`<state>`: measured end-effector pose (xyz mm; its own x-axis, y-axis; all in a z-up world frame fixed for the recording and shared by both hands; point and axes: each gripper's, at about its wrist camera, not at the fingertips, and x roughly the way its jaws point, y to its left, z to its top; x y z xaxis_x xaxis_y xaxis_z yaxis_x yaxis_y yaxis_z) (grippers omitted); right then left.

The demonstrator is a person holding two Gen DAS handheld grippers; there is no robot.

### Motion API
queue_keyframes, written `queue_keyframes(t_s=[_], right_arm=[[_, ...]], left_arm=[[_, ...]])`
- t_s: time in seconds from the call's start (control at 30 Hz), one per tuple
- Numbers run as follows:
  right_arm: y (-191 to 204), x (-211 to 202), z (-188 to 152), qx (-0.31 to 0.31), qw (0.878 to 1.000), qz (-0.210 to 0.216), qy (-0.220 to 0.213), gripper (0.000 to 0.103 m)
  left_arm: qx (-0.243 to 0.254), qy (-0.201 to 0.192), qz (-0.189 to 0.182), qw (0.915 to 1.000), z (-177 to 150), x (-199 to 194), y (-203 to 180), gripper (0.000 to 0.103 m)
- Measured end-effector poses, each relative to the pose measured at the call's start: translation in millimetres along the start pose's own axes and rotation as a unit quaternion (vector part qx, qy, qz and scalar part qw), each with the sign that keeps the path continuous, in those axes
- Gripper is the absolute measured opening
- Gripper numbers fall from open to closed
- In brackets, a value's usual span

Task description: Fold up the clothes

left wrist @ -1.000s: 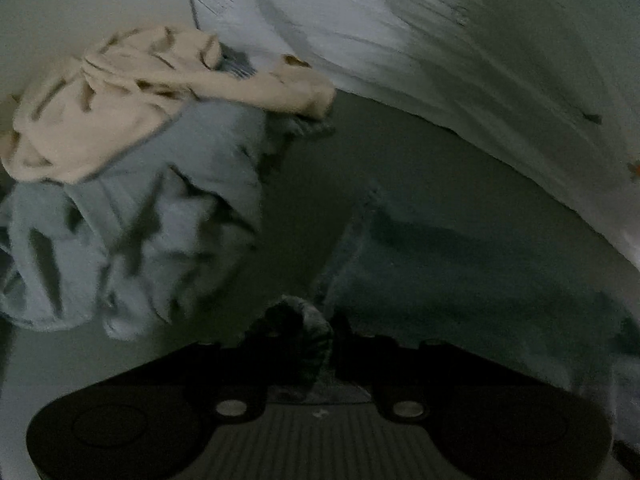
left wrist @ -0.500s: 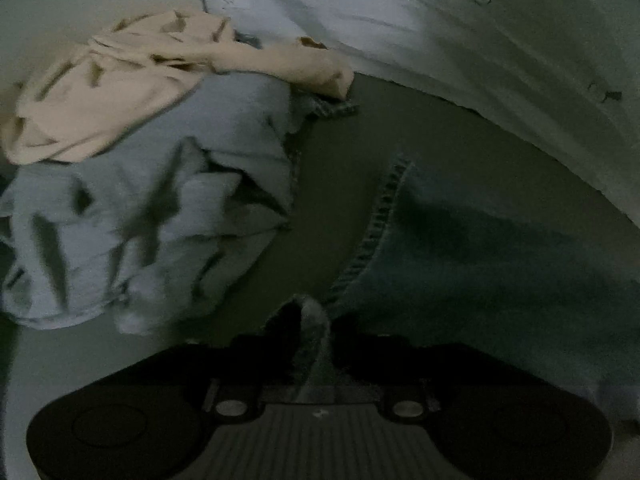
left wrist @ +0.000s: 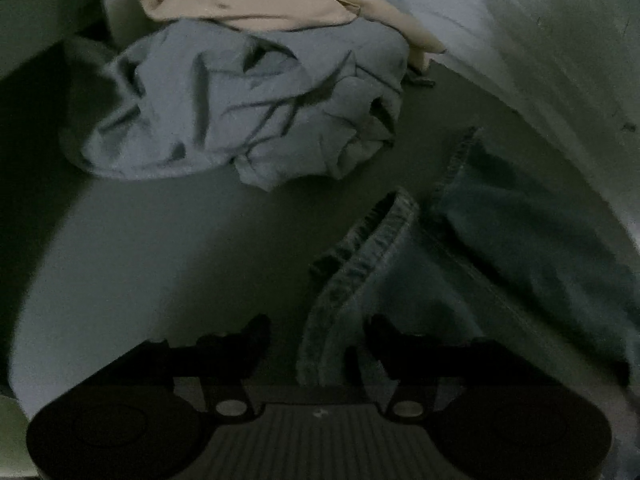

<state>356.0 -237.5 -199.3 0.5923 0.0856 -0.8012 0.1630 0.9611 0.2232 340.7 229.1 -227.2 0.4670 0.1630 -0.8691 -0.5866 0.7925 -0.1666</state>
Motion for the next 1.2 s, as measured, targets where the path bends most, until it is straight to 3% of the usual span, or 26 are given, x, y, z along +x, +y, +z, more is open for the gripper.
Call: queue_keyframes(t_s=[0.27, 0.37, 0.43, 0.53, 0.7, 0.97, 1.17, 1.2], right_arm=[[-24.6, -30.7, -32.2, 0.03, 0.999, -0.037, -0.006, 0.046], [-35.2, -40.0, -40.6, 0.047, 0.997, -0.054, -0.008, 0.046], [-44.0, -44.6, -45.4, 0.059, 0.996, -0.067, -0.007, 0.046], [-53.7, -47.5, -50.5, 0.071, 0.994, -0.082, -0.006, 0.046], [-63.7, -48.7, -55.7, 0.088, 0.992, -0.093, -0.004, 0.046], [-72.6, -49.1, -57.8, 0.1, 0.99, -0.098, -0.004, 0.046], [-84.4, -47.1, -60.3, 0.117, 0.988, -0.101, 0.001, 0.046], [-85.6, -47.1, -61.1, 0.12, 0.988, -0.102, 0.003, 0.047]], left_arm=[[-0.015, 0.0, -0.034, 0.9993, -10.9, 16.5, 0.5, 0.06], [-0.01, -0.014, -0.041, 0.999, -13.6, 17.5, 1.4, 0.034], [0.001, -0.022, -0.036, 0.9991, -17.4, 15.8, -2.3, 0.023], [0.013, -0.034, -0.029, 0.9989, -21.8, 9.2, -7.9, 0.015], [0.026, -0.053, -0.009, 0.9982, -20.4, -16.7, -9.3, 0.014], [0.019, -0.106, -0.006, 0.9942, -8.3, -94.9, 1.4, 0.014], [0.03, -0.047, 0.042, 0.9975, -18.4, -52.8, 3.6, 0.016], [0.033, -0.037, 0.054, 0.9973, -22.9, -47.7, 5.0, 0.02]])
